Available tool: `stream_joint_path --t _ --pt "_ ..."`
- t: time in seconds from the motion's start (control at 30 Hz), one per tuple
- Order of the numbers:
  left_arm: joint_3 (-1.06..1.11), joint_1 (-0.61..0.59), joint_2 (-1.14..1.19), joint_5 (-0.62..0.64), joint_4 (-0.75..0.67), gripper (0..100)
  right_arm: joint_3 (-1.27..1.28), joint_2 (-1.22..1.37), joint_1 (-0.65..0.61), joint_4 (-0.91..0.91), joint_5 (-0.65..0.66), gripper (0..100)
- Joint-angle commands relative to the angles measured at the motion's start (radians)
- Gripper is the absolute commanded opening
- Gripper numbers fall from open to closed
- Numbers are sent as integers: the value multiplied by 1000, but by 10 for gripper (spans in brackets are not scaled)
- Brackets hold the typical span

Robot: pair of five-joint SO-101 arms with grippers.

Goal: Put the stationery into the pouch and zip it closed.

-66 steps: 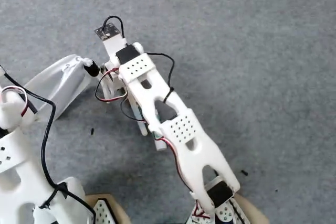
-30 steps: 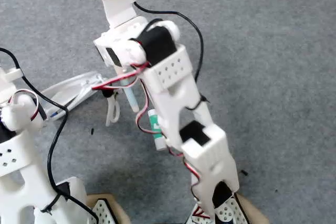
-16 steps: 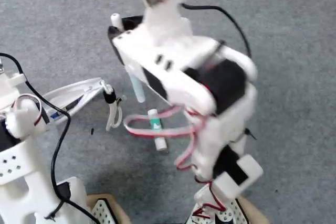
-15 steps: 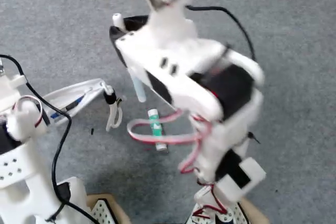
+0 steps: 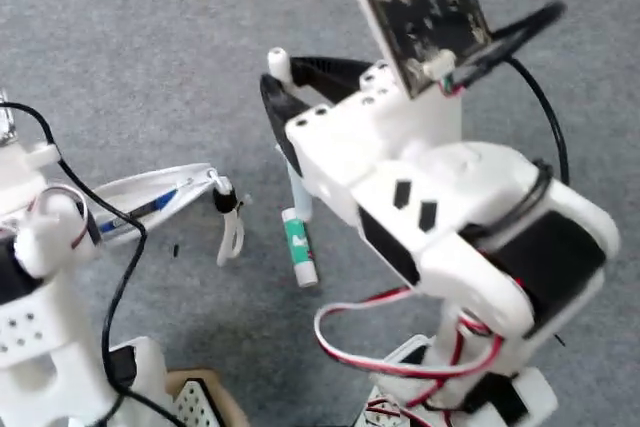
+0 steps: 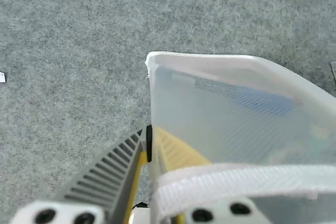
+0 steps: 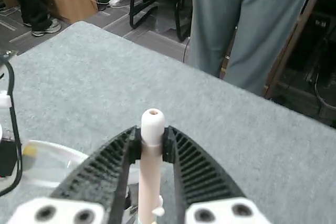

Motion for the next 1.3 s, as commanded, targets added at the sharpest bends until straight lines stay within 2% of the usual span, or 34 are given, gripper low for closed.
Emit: stream_joint_path --t 0.0,0.07,0.33,0.63,0.83,1.07,1.27 --pt "47 127 -123 5 6 27 79 -79 -12 -12 -25 12" --pt "82 177 -173 28 5 27 131 -101 -52 -34 -23 12" --pt "97 150 -186 46 -9 27 354 -113 -178 -242 -21 12" --pt "189 148 -133 46 -110 27 529 -117 -203 -546 -23 12" --pt "189 136 -75 48 -115 27 536 -117 -249 -640 -26 12" --pt "185 101 -63 49 -115 27 555 -110 -311 -733 -103 12" --pt "196 96 -60 52 -150 27 694 -90 -305 -971 -95 12"
